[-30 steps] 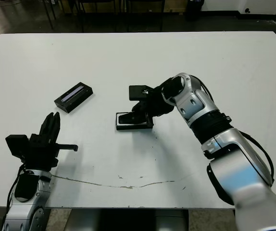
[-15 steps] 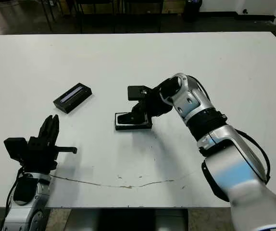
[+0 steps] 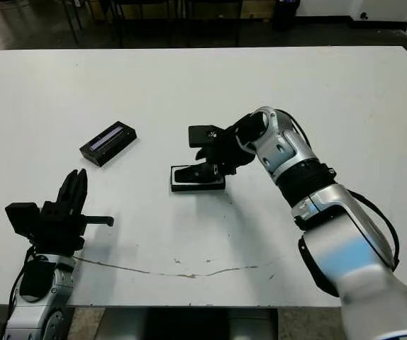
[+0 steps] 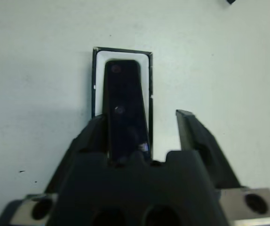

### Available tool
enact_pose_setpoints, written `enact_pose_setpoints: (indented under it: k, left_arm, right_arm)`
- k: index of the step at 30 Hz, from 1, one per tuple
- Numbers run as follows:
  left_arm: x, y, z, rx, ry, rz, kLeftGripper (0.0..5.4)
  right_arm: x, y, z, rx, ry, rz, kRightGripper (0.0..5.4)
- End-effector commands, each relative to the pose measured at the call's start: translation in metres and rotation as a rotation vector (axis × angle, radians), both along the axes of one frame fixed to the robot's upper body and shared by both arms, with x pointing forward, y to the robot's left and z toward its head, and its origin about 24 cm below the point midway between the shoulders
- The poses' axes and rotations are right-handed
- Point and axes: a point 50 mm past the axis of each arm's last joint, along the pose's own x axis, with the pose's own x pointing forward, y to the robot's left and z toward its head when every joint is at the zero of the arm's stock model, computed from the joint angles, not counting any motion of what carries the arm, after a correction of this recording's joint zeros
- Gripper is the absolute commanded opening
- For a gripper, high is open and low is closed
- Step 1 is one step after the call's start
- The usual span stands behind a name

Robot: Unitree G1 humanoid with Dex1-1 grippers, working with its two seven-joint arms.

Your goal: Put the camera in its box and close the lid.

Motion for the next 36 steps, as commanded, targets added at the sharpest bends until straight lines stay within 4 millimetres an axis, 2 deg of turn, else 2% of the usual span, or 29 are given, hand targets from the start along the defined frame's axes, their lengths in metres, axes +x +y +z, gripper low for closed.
enact_pose_setpoints:
  k: [1, 9, 20, 23, 26, 28, 32, 36]
  left_arm:
    - [-0.002, 0.001, -0.005, 0.008, 0.032, 0.006, 0.00]
    - [-0.001, 0.001, -0.005, 0.013, 0.035, 0.002, 0.00]
    - [-0.001, 0.000, -0.005, 0.017, 0.033, 0.003, 0.00]
    - [-0.001, 0.000, -0.005, 0.014, 0.031, 0.005, 0.00]
    - [-0.001, 0.001, -0.005, 0.014, 0.026, 0.003, 0.00]
    - [-0.002, 0.001, -0.006, 0.009, 0.030, 0.007, 0.00]
    - [-0.002, 0.001, -0.006, 0.020, 0.032, 0.012, 0.00]
    - [-0.002, 0.001, -0.006, 0.013, 0.039, 0.012, 0.00]
  right_arm:
    - [0.001, -0.006, 0.005, 0.028, 0.010, -0.010, 3.75]
    - [0.005, -0.023, 0.024, 0.147, 0.014, -0.054, 5.39]
    - [0.006, -0.040, 0.043, 0.317, 0.040, -0.100, 5.39]
    - [0.002, -0.050, 0.044, 0.456, 0.041, -0.176, 5.39]
    - [-0.008, -0.063, 0.040, 0.605, -0.058, -0.375, 5.39]
    - [-0.018, -0.070, 0.035, 0.660, -0.158, -0.503, 5.19]
    - [-0.038, -0.084, 0.018, 0.721, -0.340, -0.681, 4.35]
    - [-0.058, -0.095, -0.006, 0.653, -0.518, -0.770, 3.47]
